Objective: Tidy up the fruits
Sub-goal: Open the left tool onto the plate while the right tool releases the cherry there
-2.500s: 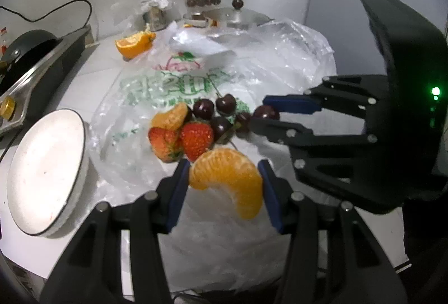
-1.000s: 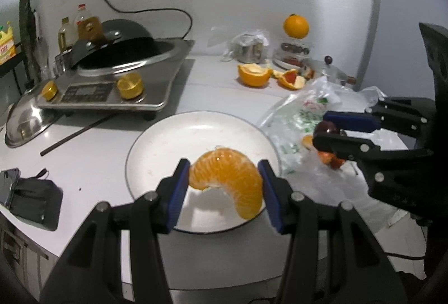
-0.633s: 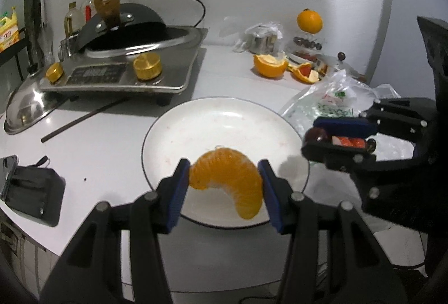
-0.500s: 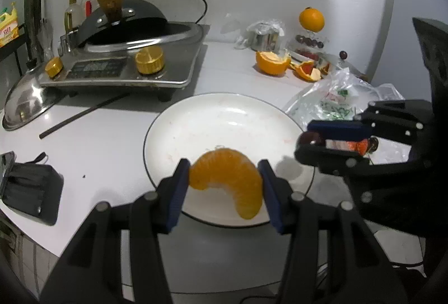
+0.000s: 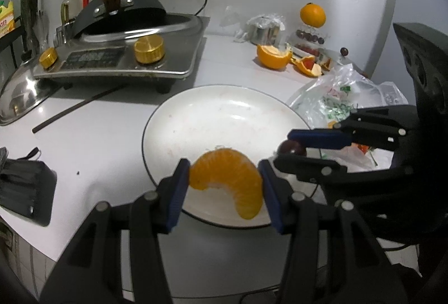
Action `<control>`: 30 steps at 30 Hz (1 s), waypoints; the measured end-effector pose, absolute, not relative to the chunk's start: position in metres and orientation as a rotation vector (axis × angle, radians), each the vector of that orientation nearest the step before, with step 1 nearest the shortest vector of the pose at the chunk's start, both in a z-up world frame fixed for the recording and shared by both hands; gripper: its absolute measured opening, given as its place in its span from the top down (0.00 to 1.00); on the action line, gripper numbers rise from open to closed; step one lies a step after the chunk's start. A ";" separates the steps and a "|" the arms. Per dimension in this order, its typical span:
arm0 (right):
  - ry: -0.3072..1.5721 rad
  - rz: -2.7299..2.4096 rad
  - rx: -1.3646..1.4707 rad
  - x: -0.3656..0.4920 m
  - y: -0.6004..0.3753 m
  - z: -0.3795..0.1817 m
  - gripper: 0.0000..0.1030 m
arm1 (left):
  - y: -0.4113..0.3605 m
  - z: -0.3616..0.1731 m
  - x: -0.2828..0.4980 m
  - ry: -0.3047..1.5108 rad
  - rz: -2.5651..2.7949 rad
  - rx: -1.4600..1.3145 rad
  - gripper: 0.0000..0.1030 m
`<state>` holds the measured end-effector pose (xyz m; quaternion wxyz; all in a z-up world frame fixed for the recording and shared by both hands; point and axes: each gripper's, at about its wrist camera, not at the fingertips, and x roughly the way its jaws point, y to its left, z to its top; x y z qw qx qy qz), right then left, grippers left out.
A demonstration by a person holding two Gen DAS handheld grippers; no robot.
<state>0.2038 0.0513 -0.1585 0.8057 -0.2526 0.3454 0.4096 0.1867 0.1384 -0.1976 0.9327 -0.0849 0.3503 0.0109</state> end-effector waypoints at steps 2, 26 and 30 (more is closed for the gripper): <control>0.747 0.879 -0.541 0.204 0.052 -0.160 0.74 | 0.140 -0.199 0.187 0.722 0.022 -0.184 0.50; 0.718 0.814 -0.493 0.207 0.020 -0.142 0.68 | 0.133 -0.186 0.183 0.712 0.047 -0.189 0.30; 0.708 0.776 -0.474 0.210 0.002 -0.136 0.68 | 0.126 -0.183 0.184 0.710 0.046 -0.179 0.30</control>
